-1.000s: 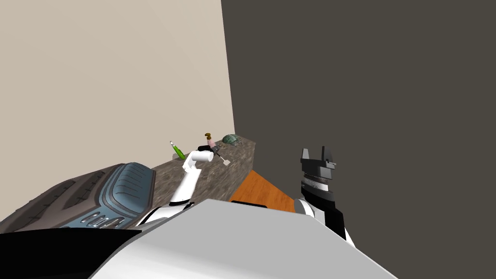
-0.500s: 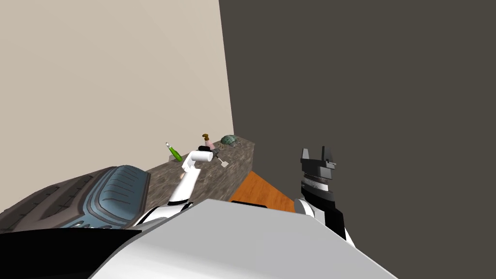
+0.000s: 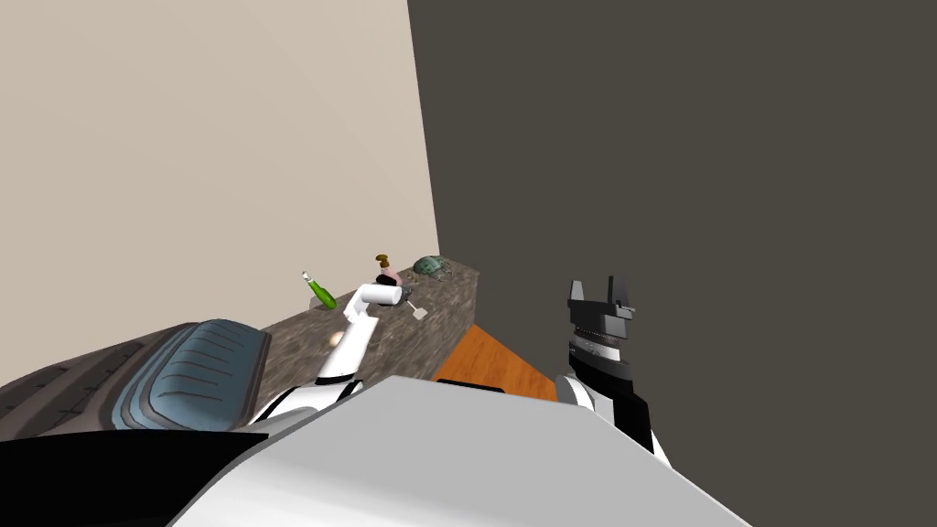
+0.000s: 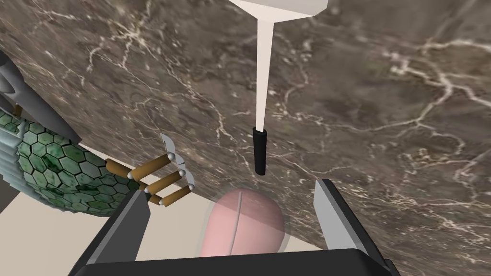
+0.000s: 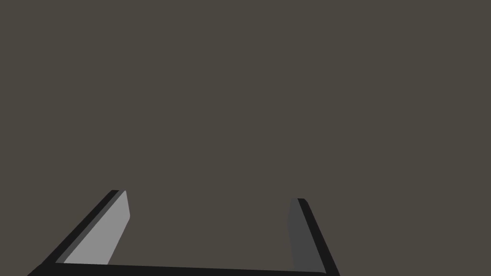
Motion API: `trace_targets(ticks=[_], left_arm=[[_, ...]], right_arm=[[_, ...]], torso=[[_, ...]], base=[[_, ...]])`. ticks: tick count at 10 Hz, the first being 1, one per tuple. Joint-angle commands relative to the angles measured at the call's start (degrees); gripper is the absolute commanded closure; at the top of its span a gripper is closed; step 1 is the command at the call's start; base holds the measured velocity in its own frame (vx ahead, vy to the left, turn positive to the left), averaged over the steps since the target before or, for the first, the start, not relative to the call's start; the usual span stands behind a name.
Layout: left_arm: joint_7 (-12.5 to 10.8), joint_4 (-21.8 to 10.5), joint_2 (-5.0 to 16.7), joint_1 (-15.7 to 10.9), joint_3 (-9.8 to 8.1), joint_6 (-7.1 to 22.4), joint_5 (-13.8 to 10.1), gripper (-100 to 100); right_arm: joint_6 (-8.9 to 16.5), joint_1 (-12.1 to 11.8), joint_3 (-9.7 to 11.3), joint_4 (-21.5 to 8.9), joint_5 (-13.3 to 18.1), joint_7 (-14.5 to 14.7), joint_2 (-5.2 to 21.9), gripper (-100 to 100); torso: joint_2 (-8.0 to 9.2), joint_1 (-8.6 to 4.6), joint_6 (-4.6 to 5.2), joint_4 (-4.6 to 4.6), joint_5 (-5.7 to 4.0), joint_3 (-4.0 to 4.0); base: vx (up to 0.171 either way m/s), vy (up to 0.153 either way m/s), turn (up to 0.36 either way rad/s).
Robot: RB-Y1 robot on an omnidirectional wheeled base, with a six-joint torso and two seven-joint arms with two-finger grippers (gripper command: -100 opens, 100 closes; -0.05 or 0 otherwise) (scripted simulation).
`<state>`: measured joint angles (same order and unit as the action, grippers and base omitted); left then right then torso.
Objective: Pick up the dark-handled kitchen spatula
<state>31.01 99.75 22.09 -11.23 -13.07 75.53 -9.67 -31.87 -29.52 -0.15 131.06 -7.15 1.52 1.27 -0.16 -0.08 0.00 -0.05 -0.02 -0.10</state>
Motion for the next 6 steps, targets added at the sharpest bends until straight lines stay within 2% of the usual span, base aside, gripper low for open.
trace_targets(ticks=[1,6], left_arm=[[1.10,-1.02,0.94,-0.13,0.10,2.86,-0.39,-100],[2.71,-2.64,2.42,-0.20,0.41,10.80,-0.88,-100]], right_arm=[[0.00,0.00,0.00,0.00,0.00,0.00,0.00,0],[0.00,0.00,0.00,0.00,0.00,0.00,0.00,0]], torso=[[0.00,0.00,0.00,0.00,0.00,0.00],[-0.05,-0.06,0.01,-0.01,-0.01,-0.03]], base=[[0.075,-0.017,-0.025],[0.059,-0.035,-0.023]])
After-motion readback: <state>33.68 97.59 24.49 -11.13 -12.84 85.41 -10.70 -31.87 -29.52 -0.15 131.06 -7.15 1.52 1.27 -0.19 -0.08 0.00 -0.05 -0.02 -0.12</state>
